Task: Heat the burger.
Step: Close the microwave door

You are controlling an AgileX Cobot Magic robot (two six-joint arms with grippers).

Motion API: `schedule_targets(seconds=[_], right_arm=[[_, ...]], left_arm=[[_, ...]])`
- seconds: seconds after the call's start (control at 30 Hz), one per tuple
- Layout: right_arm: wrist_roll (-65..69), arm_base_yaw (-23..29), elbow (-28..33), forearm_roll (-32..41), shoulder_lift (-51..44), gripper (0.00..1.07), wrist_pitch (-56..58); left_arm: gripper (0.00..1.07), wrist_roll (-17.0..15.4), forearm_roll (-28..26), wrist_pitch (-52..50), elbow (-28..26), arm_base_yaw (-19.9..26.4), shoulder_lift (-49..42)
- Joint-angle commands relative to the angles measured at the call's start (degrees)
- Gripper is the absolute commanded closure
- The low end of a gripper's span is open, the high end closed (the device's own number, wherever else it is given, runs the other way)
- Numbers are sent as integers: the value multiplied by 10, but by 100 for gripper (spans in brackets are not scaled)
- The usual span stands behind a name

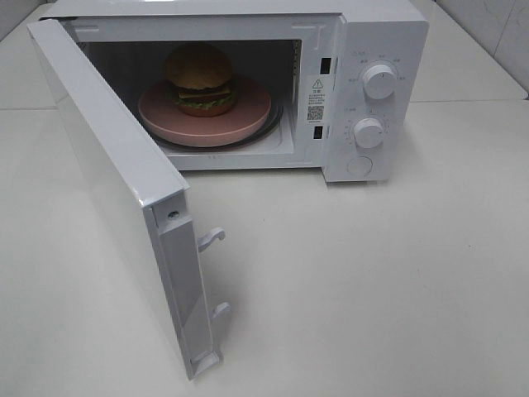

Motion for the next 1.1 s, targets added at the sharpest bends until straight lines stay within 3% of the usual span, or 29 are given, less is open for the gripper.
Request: schedule_targets(seconds=[0.03,0.1,0.33,1.1], right_arm=[[-7,-1,0,3,-15,43,-3],[-7,-1,0,3,-15,52,-3],[-7,-1,-1,3,-15,59,-3],[-7,-1,-1,3,-15,59,-3]], left_arm=[[7,0,-4,-5,-1,-4,-5],[7,0,-4,-5,-1,-4,-5],[7,0,-4,-5,-1,-4,-5],[7,0,-4,-5,-1,-4,-5]])
